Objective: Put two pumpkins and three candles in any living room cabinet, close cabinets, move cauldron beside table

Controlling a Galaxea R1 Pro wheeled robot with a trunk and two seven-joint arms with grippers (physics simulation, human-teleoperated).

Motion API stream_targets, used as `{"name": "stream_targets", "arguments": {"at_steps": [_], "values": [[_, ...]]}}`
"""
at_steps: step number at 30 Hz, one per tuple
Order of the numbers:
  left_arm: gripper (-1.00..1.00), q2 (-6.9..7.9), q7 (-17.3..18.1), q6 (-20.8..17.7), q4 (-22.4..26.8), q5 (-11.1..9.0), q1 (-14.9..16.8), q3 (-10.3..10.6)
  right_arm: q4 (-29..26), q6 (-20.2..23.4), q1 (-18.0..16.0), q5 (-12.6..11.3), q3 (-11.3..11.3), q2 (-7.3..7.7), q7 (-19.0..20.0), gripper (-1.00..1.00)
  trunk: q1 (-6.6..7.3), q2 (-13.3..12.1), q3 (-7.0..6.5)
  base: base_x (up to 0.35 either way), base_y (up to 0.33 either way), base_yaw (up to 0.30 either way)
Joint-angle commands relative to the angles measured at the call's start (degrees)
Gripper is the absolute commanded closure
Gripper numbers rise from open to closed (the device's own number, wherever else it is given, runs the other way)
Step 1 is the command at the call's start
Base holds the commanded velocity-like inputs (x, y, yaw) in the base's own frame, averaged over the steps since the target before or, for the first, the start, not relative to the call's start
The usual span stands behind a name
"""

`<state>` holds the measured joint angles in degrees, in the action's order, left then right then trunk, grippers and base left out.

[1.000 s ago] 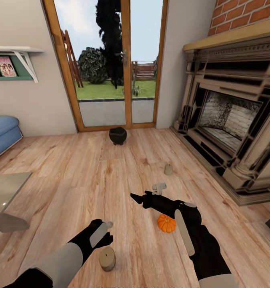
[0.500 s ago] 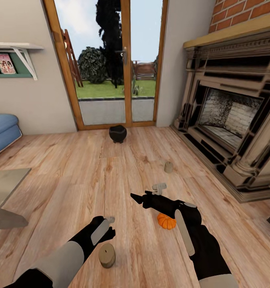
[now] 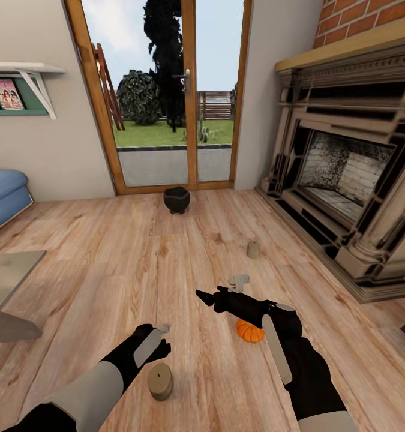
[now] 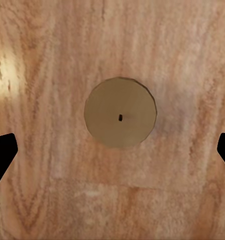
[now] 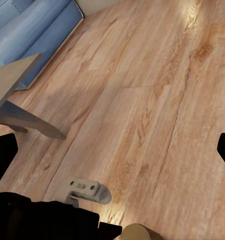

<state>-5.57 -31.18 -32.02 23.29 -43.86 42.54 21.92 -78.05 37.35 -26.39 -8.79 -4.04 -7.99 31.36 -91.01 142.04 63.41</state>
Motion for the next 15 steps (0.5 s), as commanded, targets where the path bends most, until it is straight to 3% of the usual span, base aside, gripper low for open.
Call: {"name": "stream_targets", "arguments": {"at_steps": [1,8,15], "values": [[-1.00,0.02,0.1,0.1,-0.1,0.0,0.0,0.0,0.0,0.0,0.0,0.0,0.0,-0.01,0.0,-1.00,0.00,0.0,0.00,0.007,0.000,0.000],[-1.00,0.03,0.4,0.1,-0.2,0.0,-0.1,0.1,0.0,0.0,0.0,0.0,-0.1,-0.01,0.0,-1.00,0.00,0.0,0.00,0.164,-0.033,0.000],[-1.00,0.03,0.4,0.1,-0.1,0.0,-0.1,0.0,0.0,0.0,0.0,0.0,-0.1,-0.01,0.0,-1.00,0.00,0.0,0.00,0.027,-0.008,0.000]]}}
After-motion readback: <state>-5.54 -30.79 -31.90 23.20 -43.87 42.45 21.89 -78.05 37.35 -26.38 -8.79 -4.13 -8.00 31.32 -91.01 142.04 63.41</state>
